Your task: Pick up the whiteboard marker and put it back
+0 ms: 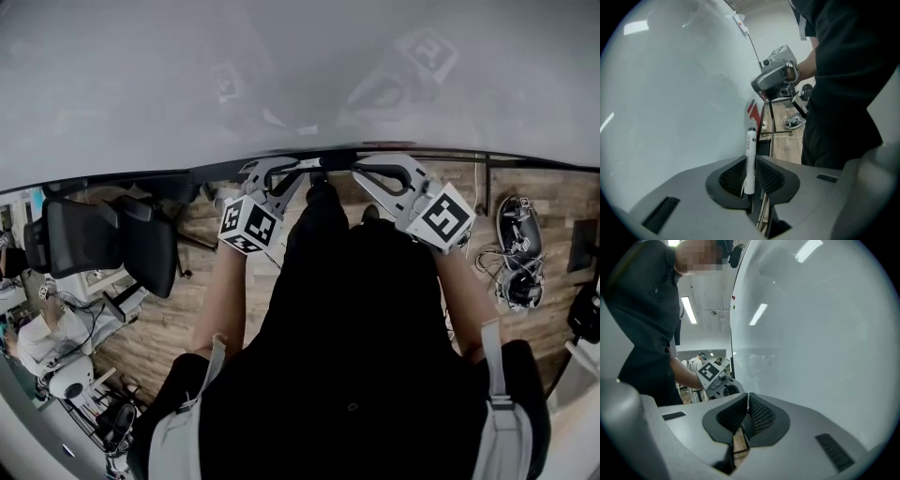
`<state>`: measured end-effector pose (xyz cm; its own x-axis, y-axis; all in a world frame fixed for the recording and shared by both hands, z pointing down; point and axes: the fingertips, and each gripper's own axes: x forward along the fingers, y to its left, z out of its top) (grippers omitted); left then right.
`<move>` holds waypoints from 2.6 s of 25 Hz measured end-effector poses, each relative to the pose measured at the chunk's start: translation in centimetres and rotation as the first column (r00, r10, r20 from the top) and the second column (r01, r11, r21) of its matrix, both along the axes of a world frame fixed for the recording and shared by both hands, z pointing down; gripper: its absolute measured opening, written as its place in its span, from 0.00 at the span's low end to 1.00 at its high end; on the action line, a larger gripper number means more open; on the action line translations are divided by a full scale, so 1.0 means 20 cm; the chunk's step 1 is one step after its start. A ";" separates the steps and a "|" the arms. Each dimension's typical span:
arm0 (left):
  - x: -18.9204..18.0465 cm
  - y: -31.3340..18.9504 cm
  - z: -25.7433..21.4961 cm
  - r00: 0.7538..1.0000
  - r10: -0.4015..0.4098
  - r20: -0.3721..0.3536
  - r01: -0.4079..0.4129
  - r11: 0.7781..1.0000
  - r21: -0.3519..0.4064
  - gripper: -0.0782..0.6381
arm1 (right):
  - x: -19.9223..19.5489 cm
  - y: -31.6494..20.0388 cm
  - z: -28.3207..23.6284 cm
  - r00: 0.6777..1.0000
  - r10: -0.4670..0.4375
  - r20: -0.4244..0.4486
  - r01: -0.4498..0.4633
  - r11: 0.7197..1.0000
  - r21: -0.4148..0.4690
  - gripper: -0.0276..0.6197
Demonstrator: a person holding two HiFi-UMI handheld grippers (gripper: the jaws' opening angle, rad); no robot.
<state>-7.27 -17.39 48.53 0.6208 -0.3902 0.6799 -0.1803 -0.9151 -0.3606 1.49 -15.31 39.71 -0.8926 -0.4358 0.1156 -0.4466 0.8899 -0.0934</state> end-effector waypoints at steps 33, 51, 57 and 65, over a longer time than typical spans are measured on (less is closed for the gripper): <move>-0.14 -0.04 0.36 0.949 0.008 0.315 0.023 0.995 -0.095 0.21 | 0.04 0.01 0.04 1.000 0.019 -0.023 -0.019 1.000 -0.015 0.08; -0.16 -0.04 0.42 0.941 0.010 0.339 0.043 0.988 -0.146 0.22 | 0.03 0.03 0.07 0.999 0.019 -0.041 -0.020 1.000 -0.021 0.08; -0.15 -0.04 0.41 0.948 0.000 0.320 0.050 0.987 -0.150 0.22 | 0.03 0.03 0.07 0.999 0.022 -0.032 -0.022 1.000 -0.016 0.08; -0.12 -0.02 0.39 0.955 -0.014 0.295 0.054 0.990 -0.129 0.23 | 0.04 0.03 0.08 0.999 0.029 -0.033 -0.030 0.999 -0.013 0.08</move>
<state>-9.68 -17.79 56.41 0.3745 -0.3006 0.8772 -0.1169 -0.9538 -0.2769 2.24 -14.73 41.28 -0.8750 -0.4602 0.1505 -0.4757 0.8749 -0.0907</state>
